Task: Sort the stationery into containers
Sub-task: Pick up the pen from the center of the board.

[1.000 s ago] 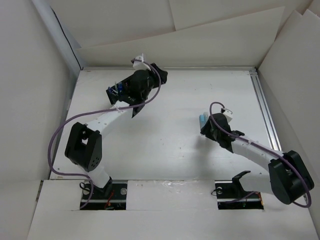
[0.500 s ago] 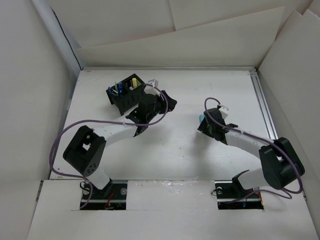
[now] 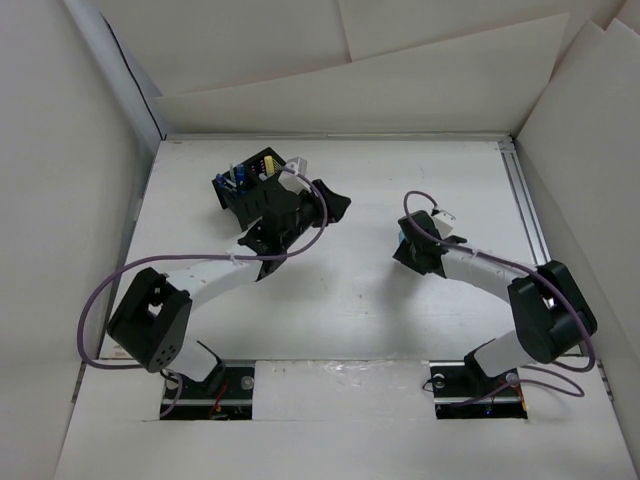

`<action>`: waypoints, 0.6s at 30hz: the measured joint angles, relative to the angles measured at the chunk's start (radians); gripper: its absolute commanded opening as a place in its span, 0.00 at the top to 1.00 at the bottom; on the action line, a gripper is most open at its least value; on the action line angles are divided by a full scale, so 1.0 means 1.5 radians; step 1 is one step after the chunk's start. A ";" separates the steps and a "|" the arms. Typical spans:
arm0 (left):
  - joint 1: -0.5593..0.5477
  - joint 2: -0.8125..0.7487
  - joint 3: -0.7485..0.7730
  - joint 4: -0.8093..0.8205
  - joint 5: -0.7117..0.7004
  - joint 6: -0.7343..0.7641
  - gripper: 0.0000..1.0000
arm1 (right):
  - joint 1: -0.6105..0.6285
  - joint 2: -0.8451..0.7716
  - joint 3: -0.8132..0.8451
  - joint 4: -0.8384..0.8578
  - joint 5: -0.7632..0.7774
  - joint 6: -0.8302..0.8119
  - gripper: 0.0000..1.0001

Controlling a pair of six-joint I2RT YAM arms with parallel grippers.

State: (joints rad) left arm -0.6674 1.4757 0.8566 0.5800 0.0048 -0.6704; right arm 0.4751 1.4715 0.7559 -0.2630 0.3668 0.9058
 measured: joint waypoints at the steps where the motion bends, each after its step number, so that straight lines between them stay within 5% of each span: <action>1: 0.000 -0.008 0.000 0.004 0.000 0.000 0.57 | 0.003 0.005 0.006 -0.009 0.002 0.007 0.51; 18: 0.049 -0.129 -0.011 0.017 0.031 0.001 0.57 | 0.011 0.058 0.063 -0.080 0.009 0.075 0.55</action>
State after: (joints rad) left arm -0.5945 1.2816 0.8398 0.6056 0.0517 -0.6685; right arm 0.4923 1.5593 0.8501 -0.3828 0.3805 1.0187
